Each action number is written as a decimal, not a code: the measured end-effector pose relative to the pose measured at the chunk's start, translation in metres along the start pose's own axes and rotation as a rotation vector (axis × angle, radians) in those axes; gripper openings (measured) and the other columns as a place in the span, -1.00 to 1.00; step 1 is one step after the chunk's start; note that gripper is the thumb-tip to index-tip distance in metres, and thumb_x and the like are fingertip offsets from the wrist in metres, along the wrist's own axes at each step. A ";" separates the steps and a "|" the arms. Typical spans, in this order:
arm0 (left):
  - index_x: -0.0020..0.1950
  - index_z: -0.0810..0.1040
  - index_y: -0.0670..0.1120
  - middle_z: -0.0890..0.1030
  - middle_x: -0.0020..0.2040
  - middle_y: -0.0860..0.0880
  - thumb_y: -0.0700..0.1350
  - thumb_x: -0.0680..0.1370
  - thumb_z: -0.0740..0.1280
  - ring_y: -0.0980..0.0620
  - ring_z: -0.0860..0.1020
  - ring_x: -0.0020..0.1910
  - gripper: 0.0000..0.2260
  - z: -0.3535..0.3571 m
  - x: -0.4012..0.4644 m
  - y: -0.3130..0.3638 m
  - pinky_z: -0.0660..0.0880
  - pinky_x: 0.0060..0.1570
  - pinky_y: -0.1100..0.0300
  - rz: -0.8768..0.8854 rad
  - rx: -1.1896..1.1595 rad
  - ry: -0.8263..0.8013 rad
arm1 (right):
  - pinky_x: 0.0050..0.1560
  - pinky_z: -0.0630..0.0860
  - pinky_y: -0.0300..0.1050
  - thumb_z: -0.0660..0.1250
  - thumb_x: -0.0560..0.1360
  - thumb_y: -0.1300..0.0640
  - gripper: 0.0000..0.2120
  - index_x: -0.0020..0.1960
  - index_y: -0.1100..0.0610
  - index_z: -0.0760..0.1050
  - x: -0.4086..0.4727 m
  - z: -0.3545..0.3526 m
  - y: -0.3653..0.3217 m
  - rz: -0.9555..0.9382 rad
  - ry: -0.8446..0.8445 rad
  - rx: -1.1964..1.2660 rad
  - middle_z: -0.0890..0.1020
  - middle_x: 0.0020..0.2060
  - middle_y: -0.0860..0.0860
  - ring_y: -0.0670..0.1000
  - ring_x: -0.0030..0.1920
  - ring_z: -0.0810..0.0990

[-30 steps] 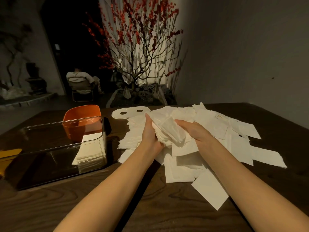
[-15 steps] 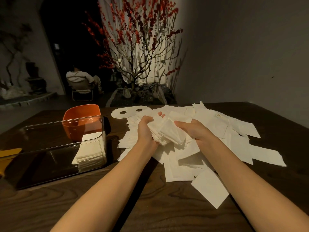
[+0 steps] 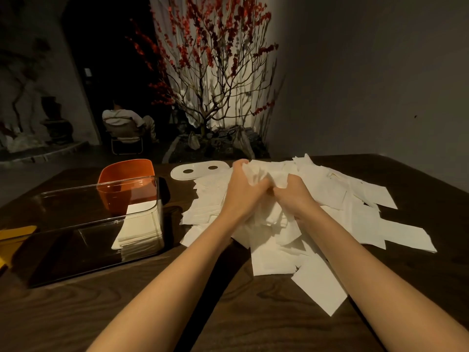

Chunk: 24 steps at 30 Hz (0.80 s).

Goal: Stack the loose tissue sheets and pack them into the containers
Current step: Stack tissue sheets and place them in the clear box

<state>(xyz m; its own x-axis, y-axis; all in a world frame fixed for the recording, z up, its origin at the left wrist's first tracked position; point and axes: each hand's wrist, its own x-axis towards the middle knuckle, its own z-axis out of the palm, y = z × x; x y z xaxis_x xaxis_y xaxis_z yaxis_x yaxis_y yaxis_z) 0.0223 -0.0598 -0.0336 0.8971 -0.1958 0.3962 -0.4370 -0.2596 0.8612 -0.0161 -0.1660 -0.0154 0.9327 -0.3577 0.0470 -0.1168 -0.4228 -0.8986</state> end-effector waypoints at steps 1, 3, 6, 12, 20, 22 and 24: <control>0.27 0.23 -0.02 0.40 0.06 0.05 0.10 0.37 0.31 0.12 0.43 0.04 -0.46 0.005 -0.001 -0.001 0.43 -0.03 0.28 -0.001 0.042 -0.004 | -0.04 0.42 -0.11 0.18 0.62 0.15 -0.63 0.41 0.19 0.28 -0.002 0.000 -0.002 0.020 -0.013 0.009 0.49 0.22 0.13 0.09 0.12 0.49; 0.27 0.28 -0.05 0.40 0.17 -0.06 0.20 0.38 0.32 -0.06 0.42 0.18 -0.43 0.010 -0.001 -0.004 0.45 0.20 0.00 -0.042 0.083 0.020 | -0.06 0.50 -0.08 0.14 0.64 0.12 -0.66 0.39 0.16 0.33 -0.005 -0.001 -0.006 0.075 -0.049 0.090 0.53 0.07 0.07 0.04 0.00 0.52; 0.27 0.23 0.02 0.39 0.26 -0.05 0.37 0.35 0.27 -0.08 0.41 0.26 -0.36 0.004 0.000 -0.002 0.41 0.27 -0.07 -0.146 -0.035 0.004 | 0.02 0.59 0.03 0.25 0.57 0.00 -0.77 0.17 0.08 0.48 -0.011 -0.009 -0.010 0.211 -0.171 0.397 0.61 0.03 0.09 0.10 0.00 0.61; 0.56 0.03 -0.07 0.25 0.47 -0.01 0.18 0.56 0.27 -0.06 0.30 0.42 -0.29 -0.005 0.004 -0.001 0.30 0.27 0.05 -0.322 -0.321 0.027 | -0.33 0.36 -0.21 0.26 0.55 0.13 -0.90 0.06 0.03 0.38 -0.023 -0.021 -0.010 0.145 -0.288 0.344 0.41 -0.15 -0.03 0.00 -0.20 0.40; 0.51 0.12 -0.10 0.48 0.28 -0.11 0.15 0.36 0.51 -0.12 0.55 0.16 -0.12 -0.004 0.002 0.005 0.56 -0.02 0.02 -0.522 -0.679 0.106 | -0.50 0.43 -0.38 0.17 0.63 0.06 -0.78 -0.20 -0.06 0.38 -0.024 -0.012 -0.016 -0.066 -0.270 0.159 0.51 -0.29 -0.11 -0.15 -0.37 0.56; 0.54 -0.03 -0.02 0.37 0.37 -0.08 0.09 0.38 0.52 -0.14 0.48 0.26 -0.06 0.000 0.003 0.005 0.49 0.16 -0.02 -0.516 -0.587 0.123 | -0.37 0.43 -0.33 0.15 0.63 0.05 -0.78 -0.18 -0.10 0.43 -0.026 -0.009 -0.016 -0.129 -0.259 0.109 0.56 -0.27 -0.12 -0.13 -0.27 0.55; 0.54 -0.09 0.03 0.34 0.40 -0.10 0.02 0.41 0.51 -0.14 0.47 0.25 -0.06 0.005 0.002 0.005 0.47 0.22 -0.07 -0.499 -0.556 0.125 | -0.31 0.44 -0.32 0.16 0.63 0.09 -0.77 -0.16 -0.11 0.46 -0.027 -0.005 -0.015 -0.162 -0.261 0.088 0.59 -0.25 -0.12 -0.13 -0.23 0.57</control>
<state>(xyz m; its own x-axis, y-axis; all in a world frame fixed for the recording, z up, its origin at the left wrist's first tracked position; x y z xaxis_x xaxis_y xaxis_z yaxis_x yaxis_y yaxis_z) 0.0212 -0.0658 -0.0296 0.9950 -0.0627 -0.0783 0.0908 0.2327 0.9683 -0.0417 -0.1541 -0.0009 0.9941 -0.0615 0.0894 0.0596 -0.3791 -0.9234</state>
